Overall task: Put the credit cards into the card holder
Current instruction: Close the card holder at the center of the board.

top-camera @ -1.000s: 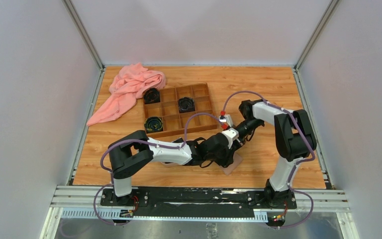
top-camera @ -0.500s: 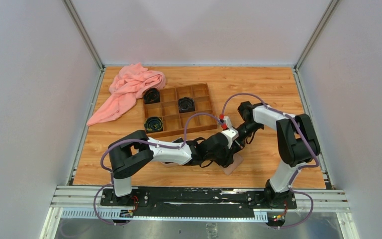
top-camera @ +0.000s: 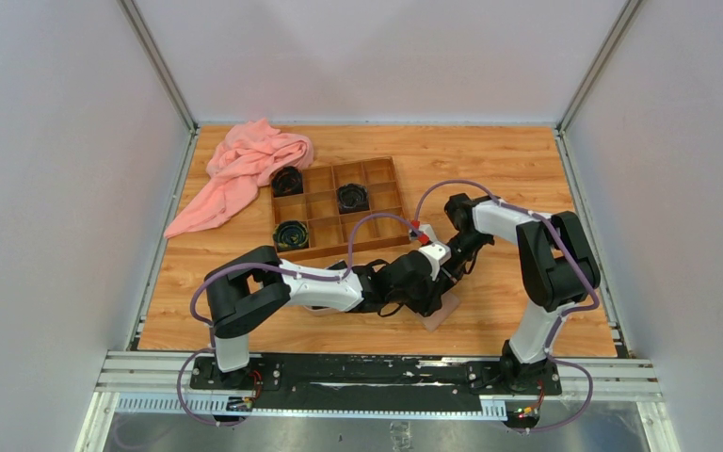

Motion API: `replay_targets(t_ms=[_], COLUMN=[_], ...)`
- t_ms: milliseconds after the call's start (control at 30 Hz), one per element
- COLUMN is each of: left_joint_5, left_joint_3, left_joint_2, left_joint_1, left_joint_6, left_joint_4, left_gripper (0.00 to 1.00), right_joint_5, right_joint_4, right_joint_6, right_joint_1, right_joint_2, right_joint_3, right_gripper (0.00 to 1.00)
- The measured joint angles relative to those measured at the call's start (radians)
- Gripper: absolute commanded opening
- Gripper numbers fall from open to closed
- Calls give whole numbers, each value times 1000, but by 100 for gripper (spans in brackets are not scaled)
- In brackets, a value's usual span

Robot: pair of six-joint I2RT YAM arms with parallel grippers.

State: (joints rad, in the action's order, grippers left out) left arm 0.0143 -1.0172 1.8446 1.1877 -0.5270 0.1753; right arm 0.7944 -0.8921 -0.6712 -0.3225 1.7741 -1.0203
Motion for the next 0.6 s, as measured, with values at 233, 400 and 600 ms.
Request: replay_targets(t_ms=[233, 400, 600], left_joint_5=[0, 0, 1], left_joint_3=[2, 3, 3], left_joint_2=[0, 0, 0], left_joint_1=[0, -1, -1], left_joint_6=[-2, -5, -5], left_joint_4=[3, 4, 5], left_gripper=[44, 44, 44], right_joint_5=[-3, 13, 77], right_joint_4=[-5, -35, -97], right_joint_6=[29, 13, -27], right_joint_1=[-2, -2, -1], right_joint_2=[6, 11, 18], right_joint_3=[-8, -23, -44], right_gripper=[2, 2, 2])
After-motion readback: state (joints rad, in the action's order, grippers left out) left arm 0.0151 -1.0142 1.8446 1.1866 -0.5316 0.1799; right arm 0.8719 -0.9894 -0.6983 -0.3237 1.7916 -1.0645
